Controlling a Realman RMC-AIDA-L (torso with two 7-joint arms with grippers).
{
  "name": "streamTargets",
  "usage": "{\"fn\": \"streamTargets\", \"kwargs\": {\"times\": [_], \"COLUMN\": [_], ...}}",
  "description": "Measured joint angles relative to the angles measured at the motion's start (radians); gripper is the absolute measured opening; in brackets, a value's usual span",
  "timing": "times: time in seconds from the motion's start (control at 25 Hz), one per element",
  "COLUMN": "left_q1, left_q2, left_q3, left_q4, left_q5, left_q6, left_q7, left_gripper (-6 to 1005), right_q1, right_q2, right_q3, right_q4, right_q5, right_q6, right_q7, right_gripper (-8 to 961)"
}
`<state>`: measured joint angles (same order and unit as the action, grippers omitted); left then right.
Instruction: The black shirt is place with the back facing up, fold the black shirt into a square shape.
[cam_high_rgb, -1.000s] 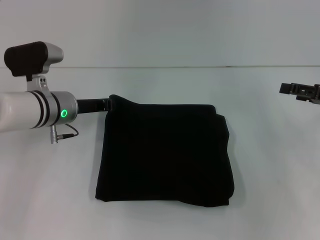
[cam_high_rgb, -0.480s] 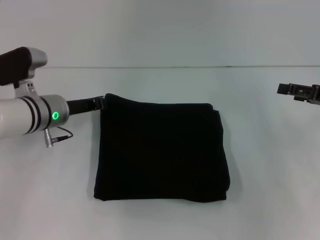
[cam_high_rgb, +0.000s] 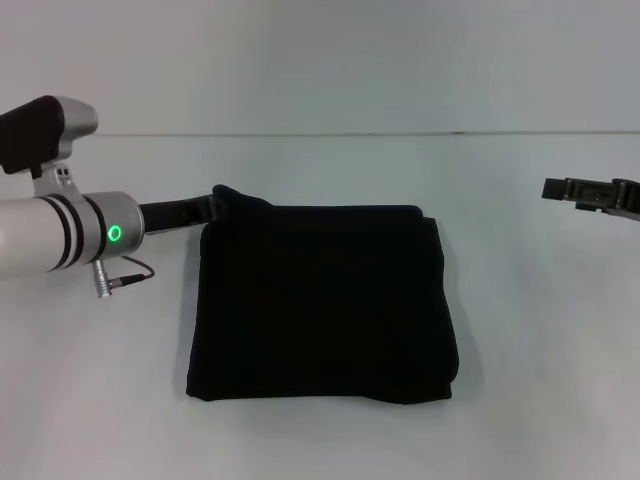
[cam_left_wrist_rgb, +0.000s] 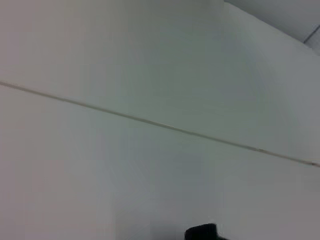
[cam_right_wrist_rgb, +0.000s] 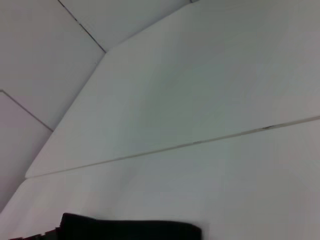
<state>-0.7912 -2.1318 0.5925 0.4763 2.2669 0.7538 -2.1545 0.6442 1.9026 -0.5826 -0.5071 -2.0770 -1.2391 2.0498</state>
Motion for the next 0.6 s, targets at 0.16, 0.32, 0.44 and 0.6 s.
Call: {"fn": "streamTargets", "kwargs": {"times": [0.16,0.32,0.44,0.6], "left_q1": [0.003,0.015,0.041,0.087], "left_q2": [0.0,0.001,0.003,-0.002], "left_q3": [0.0,0.002,0.006,0.001], "left_q4": [0.024,0.056,0.117,0.226], "left_q5": [-0.023,-0.027,-0.029,-0.061], "left_q6": [0.039,0.1,0.208,0.416], "left_q7": [0.005,0.006,0.009,0.094], "left_gripper": [53,227,348,505], "right_q1": [0.0,0.0,0.001,0.002], "right_q2": [-0.005,-0.011,-0.011,-0.002], "right_q3": [-0.009,-0.039,-0.075,-0.135], "right_q4": [0.001,0.001,0.002,0.008], "right_q5": [-0.001,-0.001,-0.003,-0.008], "right_q6": [-0.062,-0.162,-0.23,-0.258], "right_q7": [0.001,0.026,0.073,0.14], "right_gripper": [866,866,866,865]}}
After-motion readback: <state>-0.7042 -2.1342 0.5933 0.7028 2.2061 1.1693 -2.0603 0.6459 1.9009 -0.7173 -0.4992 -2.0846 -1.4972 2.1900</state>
